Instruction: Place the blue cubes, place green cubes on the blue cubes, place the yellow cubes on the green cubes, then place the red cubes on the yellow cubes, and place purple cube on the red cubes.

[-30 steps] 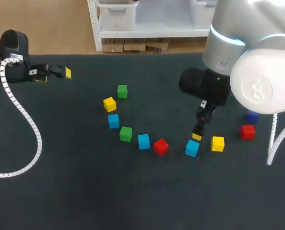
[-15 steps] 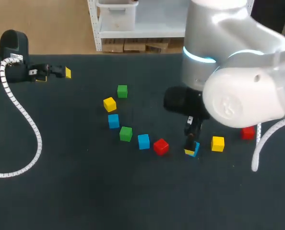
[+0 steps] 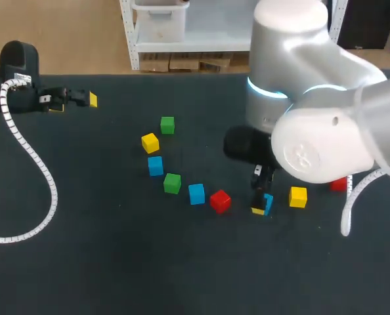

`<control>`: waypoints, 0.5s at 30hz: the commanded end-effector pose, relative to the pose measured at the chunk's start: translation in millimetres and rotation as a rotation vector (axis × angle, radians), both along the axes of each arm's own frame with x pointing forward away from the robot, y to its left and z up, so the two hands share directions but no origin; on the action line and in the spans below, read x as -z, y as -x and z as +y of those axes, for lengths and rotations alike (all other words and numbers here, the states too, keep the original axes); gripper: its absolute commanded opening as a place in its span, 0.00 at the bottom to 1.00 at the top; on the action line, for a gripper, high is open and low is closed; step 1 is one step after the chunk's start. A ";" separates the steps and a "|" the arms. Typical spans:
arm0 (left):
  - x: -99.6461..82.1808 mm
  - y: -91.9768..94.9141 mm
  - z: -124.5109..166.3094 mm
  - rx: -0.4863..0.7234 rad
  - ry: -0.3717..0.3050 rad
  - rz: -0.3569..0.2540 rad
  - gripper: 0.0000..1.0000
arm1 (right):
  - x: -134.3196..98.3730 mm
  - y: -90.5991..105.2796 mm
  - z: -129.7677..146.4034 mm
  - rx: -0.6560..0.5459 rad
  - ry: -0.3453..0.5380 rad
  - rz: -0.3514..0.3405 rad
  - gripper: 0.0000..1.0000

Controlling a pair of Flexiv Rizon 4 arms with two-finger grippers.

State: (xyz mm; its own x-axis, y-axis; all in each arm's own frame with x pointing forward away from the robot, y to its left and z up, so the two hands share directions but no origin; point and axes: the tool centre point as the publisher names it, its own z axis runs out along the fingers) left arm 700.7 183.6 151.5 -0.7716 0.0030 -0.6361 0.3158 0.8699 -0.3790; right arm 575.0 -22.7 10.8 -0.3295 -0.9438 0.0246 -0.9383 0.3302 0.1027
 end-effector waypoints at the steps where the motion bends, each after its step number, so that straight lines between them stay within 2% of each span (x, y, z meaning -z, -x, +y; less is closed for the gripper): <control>1: 1.2 0.8 0.8 0.002 0.005 -0.005 1.00 | 8.3 -2.0 -1.5 0.001 -0.001 0.003 1.00; 13: 1.2 0.8 0.8 0.002 0.005 -0.005 1.00 | 23.3 -7.4 -4.2 0.001 -0.004 0.033 1.00; 14: 1.2 0.8 0.8 0.002 0.005 -0.005 1.00 | 23.3 -7.6 -4.3 0.000 -0.005 0.034 0.91; 15: 1.2 0.8 0.8 0.002 0.005 -0.005 1.00 | 23.3 -7.8 -4.3 -0.002 -0.003 0.032 0.66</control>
State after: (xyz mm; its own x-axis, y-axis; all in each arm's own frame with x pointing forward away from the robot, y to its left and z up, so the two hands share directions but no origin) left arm 700.7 183.6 151.5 -0.7716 0.0030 -0.6361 0.3158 0.8699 -0.3790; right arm 580.7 -27.7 -12.2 -0.3275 -0.9444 0.0298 -0.9353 0.3286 0.1311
